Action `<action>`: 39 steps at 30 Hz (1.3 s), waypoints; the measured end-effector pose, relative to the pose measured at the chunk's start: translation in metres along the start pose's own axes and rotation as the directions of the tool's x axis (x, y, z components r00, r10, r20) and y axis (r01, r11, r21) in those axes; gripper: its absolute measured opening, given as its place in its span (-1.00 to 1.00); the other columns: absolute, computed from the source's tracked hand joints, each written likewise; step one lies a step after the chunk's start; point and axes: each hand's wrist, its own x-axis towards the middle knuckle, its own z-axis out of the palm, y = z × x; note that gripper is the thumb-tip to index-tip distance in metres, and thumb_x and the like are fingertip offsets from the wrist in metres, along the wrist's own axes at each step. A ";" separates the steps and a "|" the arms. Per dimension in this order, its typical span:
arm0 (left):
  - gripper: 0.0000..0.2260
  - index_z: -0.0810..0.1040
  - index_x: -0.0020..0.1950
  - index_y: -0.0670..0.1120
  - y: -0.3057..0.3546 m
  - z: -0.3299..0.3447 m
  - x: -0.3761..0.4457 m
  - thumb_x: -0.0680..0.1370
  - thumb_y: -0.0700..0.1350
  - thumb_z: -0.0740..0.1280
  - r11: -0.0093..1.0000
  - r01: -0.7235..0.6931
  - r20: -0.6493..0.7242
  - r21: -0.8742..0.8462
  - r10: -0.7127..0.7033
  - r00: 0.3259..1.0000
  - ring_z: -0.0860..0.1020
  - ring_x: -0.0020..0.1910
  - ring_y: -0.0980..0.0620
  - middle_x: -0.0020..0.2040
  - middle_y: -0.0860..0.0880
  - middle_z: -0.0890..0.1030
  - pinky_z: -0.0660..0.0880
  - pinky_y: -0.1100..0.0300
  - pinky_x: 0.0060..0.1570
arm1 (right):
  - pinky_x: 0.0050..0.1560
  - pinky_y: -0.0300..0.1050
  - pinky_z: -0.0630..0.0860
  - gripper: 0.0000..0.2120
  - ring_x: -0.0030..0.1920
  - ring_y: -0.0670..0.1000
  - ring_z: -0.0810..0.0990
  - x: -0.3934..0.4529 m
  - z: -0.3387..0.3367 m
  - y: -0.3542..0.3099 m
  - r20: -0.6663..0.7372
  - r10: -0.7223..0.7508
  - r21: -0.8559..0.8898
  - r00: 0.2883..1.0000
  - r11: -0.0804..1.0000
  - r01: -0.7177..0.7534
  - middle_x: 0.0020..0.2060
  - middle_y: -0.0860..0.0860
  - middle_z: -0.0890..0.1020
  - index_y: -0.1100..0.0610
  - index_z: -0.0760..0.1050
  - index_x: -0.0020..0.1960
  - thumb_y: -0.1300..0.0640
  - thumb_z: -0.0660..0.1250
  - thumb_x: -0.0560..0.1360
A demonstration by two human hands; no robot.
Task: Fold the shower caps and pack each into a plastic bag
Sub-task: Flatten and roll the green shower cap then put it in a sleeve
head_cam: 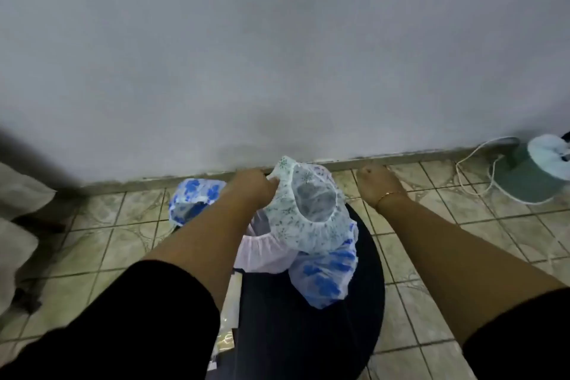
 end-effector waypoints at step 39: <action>-0.69 0.49 0.23 -0.23 -0.156 0.238 -0.141 0.56 -0.10 0.23 0.694 0.031 -0.294 -0.719 -0.344 0.892 0.48 -0.05 -0.12 -0.14 -0.12 0.54 0.44 0.05 -0.10 | -0.31 -0.09 0.46 -0.76 -0.33 0.05 0.51 -0.158 0.205 0.186 -0.248 -0.266 0.750 0.932 0.556 0.358 -0.32 0.14 0.62 0.21 0.57 -0.26 0.06 0.35 0.48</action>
